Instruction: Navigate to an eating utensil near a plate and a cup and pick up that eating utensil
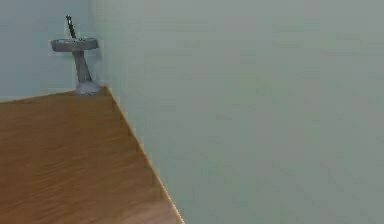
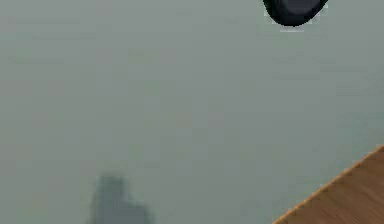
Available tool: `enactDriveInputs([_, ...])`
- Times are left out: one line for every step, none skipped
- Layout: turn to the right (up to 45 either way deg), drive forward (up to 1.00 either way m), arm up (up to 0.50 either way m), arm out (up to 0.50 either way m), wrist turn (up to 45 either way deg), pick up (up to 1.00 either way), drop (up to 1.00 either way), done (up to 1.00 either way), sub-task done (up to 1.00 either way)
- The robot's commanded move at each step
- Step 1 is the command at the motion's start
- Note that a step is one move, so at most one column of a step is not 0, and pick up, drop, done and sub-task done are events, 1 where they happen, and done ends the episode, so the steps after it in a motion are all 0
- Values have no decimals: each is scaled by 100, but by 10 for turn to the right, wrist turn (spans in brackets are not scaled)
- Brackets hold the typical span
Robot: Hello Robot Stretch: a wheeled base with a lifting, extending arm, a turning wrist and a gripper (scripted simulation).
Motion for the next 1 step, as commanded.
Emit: enactDriveInputs([-450,0,0,0,0,0,0,0,0])
